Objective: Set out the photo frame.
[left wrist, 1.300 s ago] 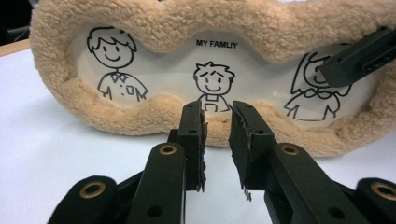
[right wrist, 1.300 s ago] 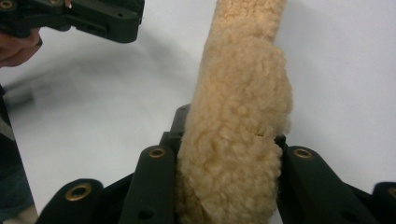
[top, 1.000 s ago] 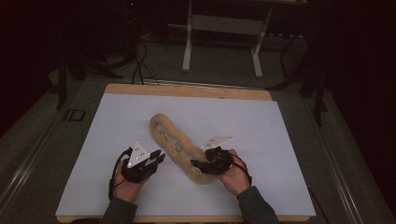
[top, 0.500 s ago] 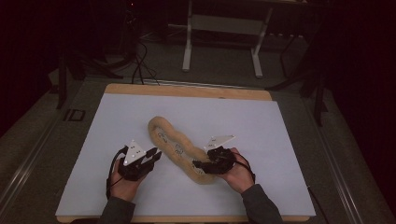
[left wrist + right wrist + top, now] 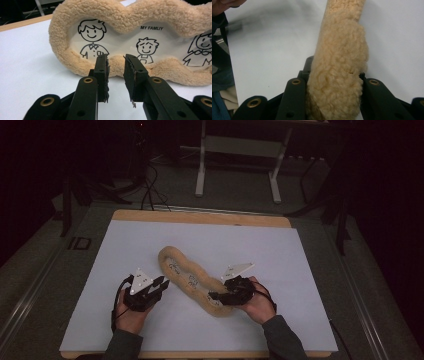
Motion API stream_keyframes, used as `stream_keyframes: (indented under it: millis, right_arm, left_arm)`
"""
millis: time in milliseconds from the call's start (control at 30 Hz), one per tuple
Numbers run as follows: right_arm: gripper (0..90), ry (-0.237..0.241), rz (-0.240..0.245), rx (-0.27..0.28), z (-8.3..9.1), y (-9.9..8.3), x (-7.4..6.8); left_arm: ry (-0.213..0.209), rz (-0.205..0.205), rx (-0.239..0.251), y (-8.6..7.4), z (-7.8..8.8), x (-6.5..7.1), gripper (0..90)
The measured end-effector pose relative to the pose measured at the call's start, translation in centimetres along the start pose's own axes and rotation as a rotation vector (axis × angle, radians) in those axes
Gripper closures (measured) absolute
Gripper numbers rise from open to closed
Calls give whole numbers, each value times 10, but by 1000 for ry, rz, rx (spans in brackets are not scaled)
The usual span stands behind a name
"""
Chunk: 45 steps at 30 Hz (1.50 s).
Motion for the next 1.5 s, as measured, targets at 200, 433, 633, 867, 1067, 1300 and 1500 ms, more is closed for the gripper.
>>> stream_keyframes:
  millis: [200, 433, 633, 867, 1067, 1300, 1500]
  right_arm:
    - [673, 5, 5, -8, 2, -1, 3]
    - [673, 9, 14, -10, 5, -2, 7]
    - [665, 3, 6, -8, 8, -4, 9]
    - [635, -26, 4, -2, 13, -5, 9]
    - [635, -51, 17, -10, 19, -6, 13]
    - [626, -76, 22, -10, 25, -8, 19]
    - [605, -89, 10, 1, 28, -10, 21]
  left_arm:
    - [8, 0, -4, -1, 0, -2, 728]
    - [10, 5, -3, -1, 0, -3, 728]
    - [19, 4, -7, -2, -1, -5, 718]
    - [54, 12, -25, -5, -6, -17, 715]
    - [84, 17, -33, -6, -7, -29, 703]
    - [138, 34, -44, -8, -10, -41, 690]
    - [162, 22, -58, -11, -14, -45, 656]
Point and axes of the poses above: each handheld gripper's, and its own axes: z roughly backward along the jaws, y roughly out of its top, x roughly to its right, the point moved 5 cm from there along -z, roughly forward along the jaws, and after that the axes turned 12 degrees about x, right-handed, at the moved point
